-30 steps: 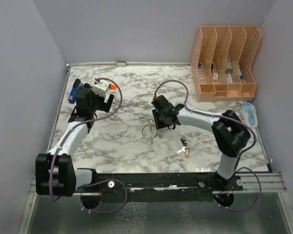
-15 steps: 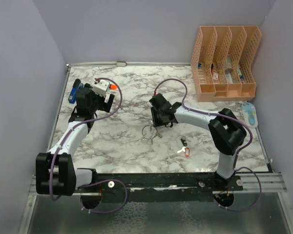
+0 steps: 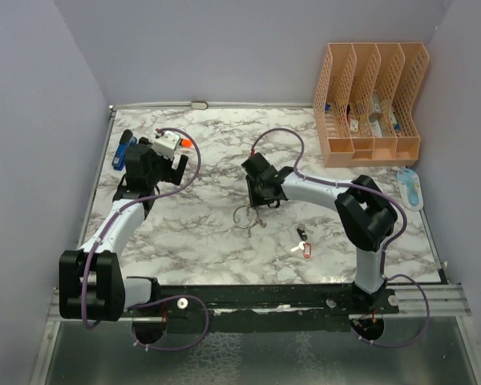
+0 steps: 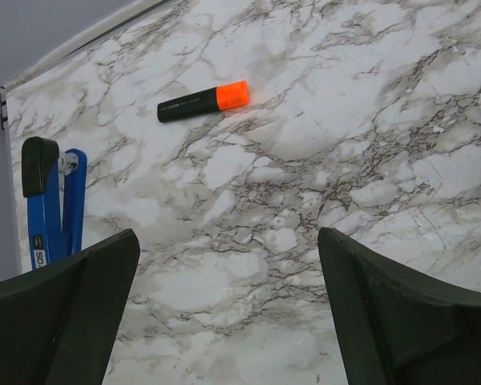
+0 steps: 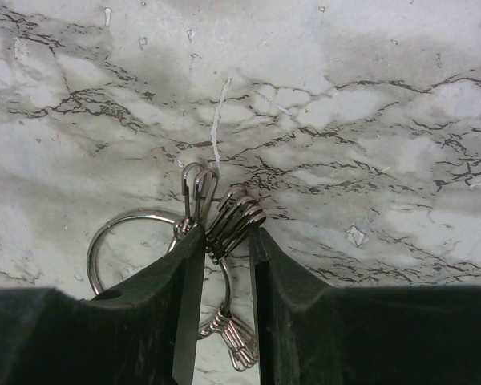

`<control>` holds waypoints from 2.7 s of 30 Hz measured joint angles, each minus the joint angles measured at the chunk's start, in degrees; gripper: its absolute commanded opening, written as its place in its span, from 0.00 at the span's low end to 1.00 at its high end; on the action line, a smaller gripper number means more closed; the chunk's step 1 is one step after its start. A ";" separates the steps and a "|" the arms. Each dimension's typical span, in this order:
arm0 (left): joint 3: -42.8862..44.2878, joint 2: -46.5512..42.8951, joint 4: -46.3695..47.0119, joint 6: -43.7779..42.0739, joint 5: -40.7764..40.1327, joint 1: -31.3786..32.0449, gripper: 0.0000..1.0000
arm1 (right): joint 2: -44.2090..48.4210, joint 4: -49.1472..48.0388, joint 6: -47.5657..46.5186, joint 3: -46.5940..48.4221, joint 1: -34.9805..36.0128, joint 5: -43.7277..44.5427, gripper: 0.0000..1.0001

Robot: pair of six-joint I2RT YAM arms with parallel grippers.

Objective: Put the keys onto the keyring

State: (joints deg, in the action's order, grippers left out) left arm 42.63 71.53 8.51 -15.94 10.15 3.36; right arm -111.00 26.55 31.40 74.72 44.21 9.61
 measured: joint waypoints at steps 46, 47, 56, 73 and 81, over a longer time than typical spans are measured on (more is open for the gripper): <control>0.00 0.07 -0.02 1.36 0.87 -0.98 0.97 | -3.13 -4.11 -29.20 1.62 -1.81 -23.91 0.23; 0.00 0.07 -0.04 1.49 0.87 -1.14 0.97 | -3.13 -3.98 -31.28 1.62 -1.90 -25.14 0.24; -0.90 0.07 -0.07 2.38 1.01 -2.23 0.96 | -2.67 -3.32 -47.04 1.62 -1.90 -34.12 0.41; -1.25 0.37 -0.04 2.78 2.16 -2.97 0.96 | 7.50 -10.69 -39.39 -6.03 -1.90 -23.23 0.28; -1.31 0.74 -0.02 2.84 2.49 -3.02 0.96 | 5.25 -12.81 -35.45 -7.19 -1.07 -21.16 0.28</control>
State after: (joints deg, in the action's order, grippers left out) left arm 41.32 72.27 8.49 -13.10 12.64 0.34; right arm -105.75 13.74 -4.05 67.53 43.13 -11.55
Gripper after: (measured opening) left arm 0.966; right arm 0.283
